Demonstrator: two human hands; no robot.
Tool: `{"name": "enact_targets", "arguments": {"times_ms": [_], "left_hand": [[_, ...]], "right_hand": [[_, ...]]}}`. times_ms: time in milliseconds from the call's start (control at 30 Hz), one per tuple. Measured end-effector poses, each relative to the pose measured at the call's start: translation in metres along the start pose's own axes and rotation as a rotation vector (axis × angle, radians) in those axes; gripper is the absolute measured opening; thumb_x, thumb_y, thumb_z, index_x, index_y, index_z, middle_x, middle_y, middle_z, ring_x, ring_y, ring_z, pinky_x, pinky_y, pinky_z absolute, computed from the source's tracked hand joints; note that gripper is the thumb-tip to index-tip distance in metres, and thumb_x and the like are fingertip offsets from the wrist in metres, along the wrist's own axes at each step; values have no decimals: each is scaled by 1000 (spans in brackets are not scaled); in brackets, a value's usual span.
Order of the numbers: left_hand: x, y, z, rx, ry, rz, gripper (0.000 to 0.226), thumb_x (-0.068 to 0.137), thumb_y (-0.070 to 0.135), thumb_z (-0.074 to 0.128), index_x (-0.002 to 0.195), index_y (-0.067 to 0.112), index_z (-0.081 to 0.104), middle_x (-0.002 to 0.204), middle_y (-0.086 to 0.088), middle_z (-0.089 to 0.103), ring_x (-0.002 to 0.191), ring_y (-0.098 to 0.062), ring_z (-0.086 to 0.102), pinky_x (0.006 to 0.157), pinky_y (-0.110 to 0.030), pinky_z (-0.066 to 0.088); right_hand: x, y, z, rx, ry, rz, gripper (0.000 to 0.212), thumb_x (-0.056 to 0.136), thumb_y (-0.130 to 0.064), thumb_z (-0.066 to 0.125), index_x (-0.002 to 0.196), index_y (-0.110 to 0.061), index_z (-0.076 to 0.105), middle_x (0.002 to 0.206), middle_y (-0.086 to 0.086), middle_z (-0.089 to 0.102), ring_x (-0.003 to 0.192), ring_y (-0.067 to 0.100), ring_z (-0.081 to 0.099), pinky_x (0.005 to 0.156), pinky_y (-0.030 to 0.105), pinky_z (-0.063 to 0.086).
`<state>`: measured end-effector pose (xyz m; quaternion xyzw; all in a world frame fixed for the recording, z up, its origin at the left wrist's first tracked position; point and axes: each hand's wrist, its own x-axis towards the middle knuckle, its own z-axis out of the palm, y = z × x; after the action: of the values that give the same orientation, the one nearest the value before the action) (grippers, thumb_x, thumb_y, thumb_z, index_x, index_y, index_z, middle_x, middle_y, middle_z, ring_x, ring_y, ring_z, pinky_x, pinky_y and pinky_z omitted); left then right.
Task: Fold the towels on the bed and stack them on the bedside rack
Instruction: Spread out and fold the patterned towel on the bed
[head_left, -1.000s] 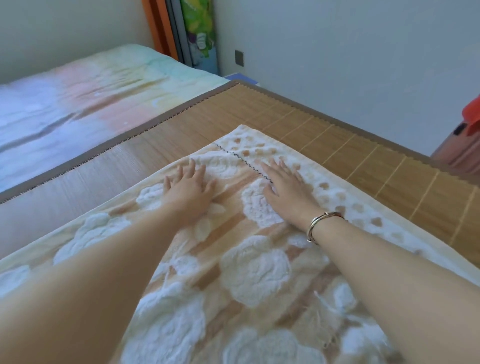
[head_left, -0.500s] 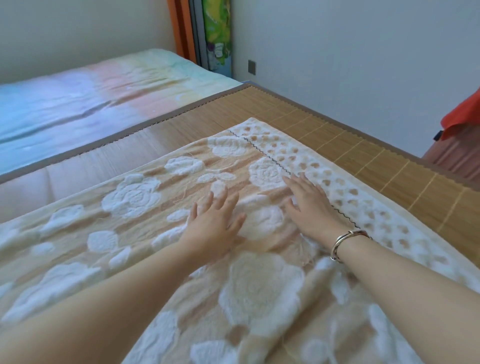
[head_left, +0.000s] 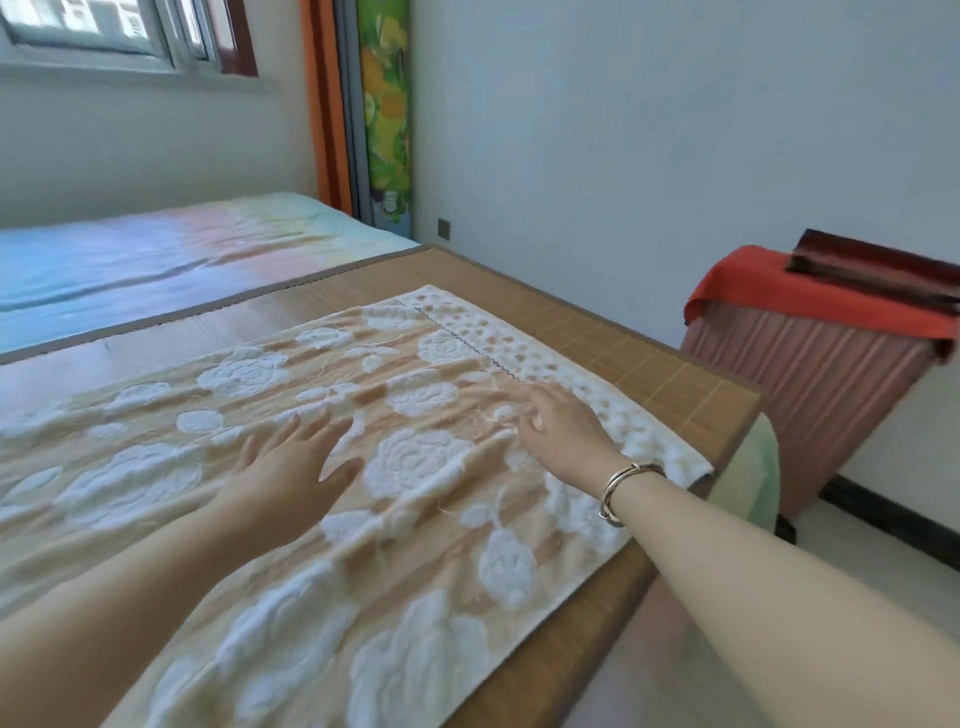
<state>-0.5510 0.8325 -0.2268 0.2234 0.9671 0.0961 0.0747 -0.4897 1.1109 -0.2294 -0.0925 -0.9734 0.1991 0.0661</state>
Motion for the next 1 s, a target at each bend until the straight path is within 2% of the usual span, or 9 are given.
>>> {"name": "enact_targets", "arguments": {"times_ms": [200,367,500,567,667,733,867,933,1000], "left_hand": [[-35,72,-32,10,36,45,59,96,54,32,151,33,20,160,7,13,148,-21,11,118,-53,8],[7,128,-33,38,28,106,56,97,50,36,148,29,27,158,3,22,146,-24,19,118,-53,14],[60,165,-11,69,-7,147,53,98,47,36,148,30,28,156,4,26,144,-24,24,117,-51,17],[88,181,6,85,-39,156,51,99,44,37,147,29,28,155,3,28,142,-25,27,117,-51,19],[130,203,38,123,-74,183,49,100,38,37,147,28,29,150,0,35,137,-27,35,112,-49,30],[155,216,58,140,-102,209,47,101,33,35,147,29,28,149,0,35,134,-27,38,108,-47,36],[203,240,92,122,-109,245,49,101,18,31,149,27,25,146,-5,36,121,-25,49,91,-37,50],[225,251,103,135,-49,237,51,101,17,28,149,30,22,144,-5,34,121,-27,48,80,-36,54],[241,258,110,134,0,238,52,100,18,26,149,34,20,140,-4,35,127,-28,39,85,-41,52]], "right_hand": [[-62,34,-64,75,-17,177,53,97,-29,40,147,-16,31,154,4,29,139,22,31,112,41,31],[-51,75,-73,242,21,307,51,95,-30,43,143,-15,35,145,7,36,110,28,57,88,43,50],[-16,112,-58,310,43,323,47,95,-28,43,140,-15,37,143,6,37,98,24,54,80,37,48],[4,131,-46,329,62,333,45,95,-27,45,138,-15,40,141,5,39,105,22,51,82,34,45],[34,160,-24,344,104,391,42,93,-28,48,132,-13,45,136,6,44,119,24,45,96,40,44],[51,176,-10,311,112,443,43,91,-29,50,130,-12,46,132,8,46,122,27,42,100,38,40],[83,200,10,274,97,531,50,85,-36,57,129,-16,46,134,7,42,128,28,36,102,38,34],[94,210,17,263,42,543,50,84,-37,56,128,-16,49,136,7,40,130,28,33,104,39,32],[99,216,18,263,-22,531,45,85,-37,53,126,-17,54,138,8,36,131,29,30,105,39,29]]}}
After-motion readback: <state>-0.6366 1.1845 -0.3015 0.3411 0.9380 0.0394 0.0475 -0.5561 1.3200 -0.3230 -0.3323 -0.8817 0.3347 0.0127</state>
